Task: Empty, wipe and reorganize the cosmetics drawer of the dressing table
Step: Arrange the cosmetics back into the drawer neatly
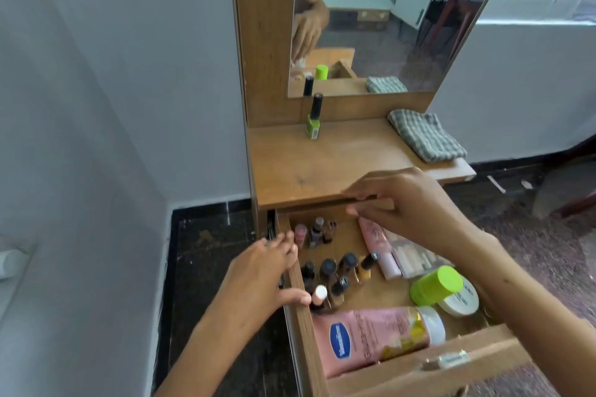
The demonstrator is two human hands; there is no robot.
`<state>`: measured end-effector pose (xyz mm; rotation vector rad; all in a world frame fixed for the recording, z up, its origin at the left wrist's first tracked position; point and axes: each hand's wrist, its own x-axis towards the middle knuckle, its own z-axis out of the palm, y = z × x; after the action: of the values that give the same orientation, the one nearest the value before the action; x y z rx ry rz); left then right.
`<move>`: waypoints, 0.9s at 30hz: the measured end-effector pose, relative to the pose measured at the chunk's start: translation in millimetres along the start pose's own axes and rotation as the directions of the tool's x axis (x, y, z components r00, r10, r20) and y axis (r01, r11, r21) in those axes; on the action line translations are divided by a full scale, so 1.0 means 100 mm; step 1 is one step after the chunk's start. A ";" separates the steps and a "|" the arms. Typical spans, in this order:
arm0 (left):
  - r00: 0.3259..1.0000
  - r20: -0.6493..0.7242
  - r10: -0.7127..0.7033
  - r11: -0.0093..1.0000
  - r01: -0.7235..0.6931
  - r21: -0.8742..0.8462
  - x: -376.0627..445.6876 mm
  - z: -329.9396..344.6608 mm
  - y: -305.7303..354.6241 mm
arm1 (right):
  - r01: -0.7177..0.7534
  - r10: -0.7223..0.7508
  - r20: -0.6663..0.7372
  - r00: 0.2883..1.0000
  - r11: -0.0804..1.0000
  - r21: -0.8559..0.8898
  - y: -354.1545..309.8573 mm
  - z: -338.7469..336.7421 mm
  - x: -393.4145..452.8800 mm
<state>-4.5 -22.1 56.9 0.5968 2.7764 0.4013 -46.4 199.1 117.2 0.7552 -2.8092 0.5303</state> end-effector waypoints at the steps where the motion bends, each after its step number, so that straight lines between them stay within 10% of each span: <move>1: 1.000 0.014 0.000 1.000 0.000 0.005 0.01 -0.02 0.01 | -0.049 0.054 -0.088 0.995 0.997 0.053 0.02 0.04 0.11; 8: 0.991 0.134 -0.022 1.000 0.019 0.024 0.08 -0.04 -0.01 | -0.185 0.257 -0.403 0.878 0.961 0.207 0.12 0.42 0.86; 27: 0.990 0.134 -0.048 0.999 0.049 -0.007 0.10 0.09 -0.12 | -0.162 0.331 -0.341 0.880 0.883 0.440 -0.04 0.33 0.82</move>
<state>-14.4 -26.0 42.7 0.5327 2.6538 0.3516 -117.3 147.0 110.1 0.2774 -2.4318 1.1868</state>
